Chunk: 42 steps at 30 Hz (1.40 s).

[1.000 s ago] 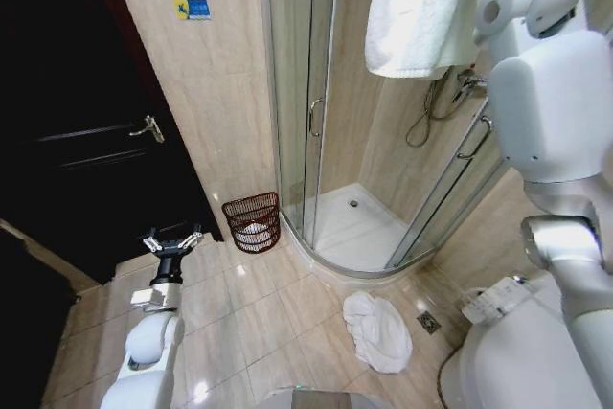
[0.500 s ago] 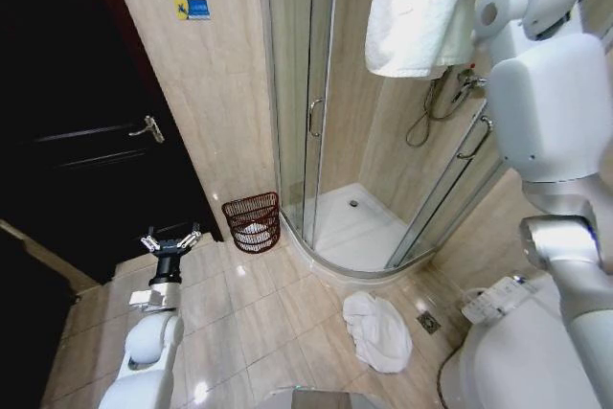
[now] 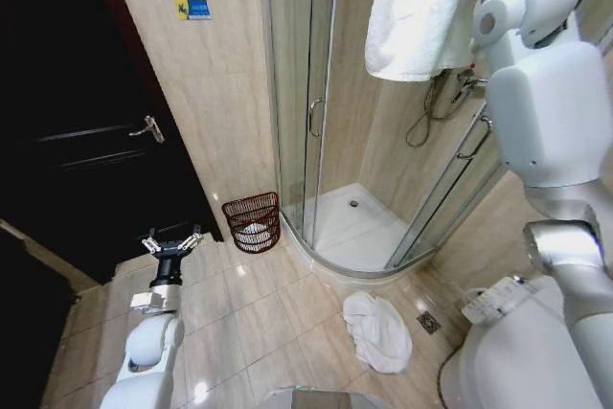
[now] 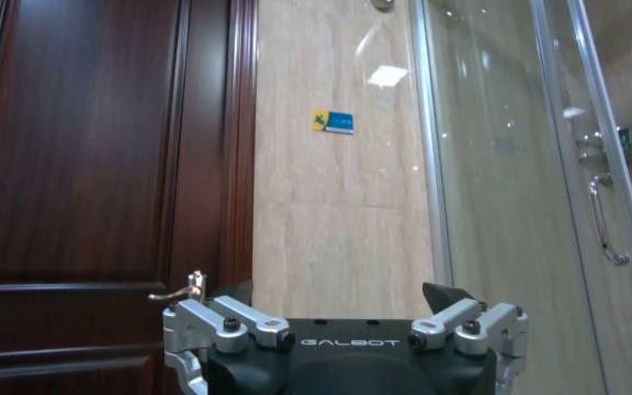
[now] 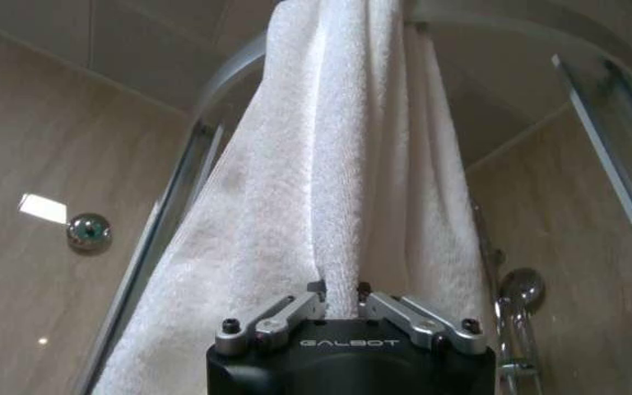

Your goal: Discard the used towel into the hamper.

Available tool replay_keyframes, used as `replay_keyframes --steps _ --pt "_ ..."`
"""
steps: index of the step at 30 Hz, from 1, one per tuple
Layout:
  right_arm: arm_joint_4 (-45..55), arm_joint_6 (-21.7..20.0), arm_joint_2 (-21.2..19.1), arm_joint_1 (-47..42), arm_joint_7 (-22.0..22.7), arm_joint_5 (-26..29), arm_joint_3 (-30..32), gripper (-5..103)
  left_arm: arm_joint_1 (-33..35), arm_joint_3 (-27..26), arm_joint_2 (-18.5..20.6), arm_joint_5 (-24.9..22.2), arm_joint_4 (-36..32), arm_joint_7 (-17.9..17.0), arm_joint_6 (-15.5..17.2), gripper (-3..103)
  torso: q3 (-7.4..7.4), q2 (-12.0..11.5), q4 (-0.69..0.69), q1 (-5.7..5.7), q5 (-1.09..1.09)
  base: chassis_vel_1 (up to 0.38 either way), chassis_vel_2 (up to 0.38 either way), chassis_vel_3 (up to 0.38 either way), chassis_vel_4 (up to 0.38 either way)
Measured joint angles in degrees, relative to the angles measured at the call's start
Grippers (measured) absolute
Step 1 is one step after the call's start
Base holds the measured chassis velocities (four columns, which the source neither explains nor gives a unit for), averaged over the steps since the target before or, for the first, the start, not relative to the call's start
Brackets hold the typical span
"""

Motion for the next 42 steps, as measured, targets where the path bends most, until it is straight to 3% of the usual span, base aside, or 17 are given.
replay_keyframes --steps 23,42 --pt "9.64 -0.33 -4.55 -12.91 1.52 2.84 2.70 6 0.53 0.03 -0.09 -0.03 -0.03 0.01 -0.61 100 0.00 0.00 0.00 -0.01 0.00 0.000 0.000 0.000 0.000" --pt "17.62 0.86 -7.62 -33.73 -0.01 1.20 11.78 6 0.69 0.36 -0.14 0.30 0.49 0.05 -1.60 100 0.00 -0.01 0.00 -0.01 -0.01 0.000 0.000 0.000 0.000"
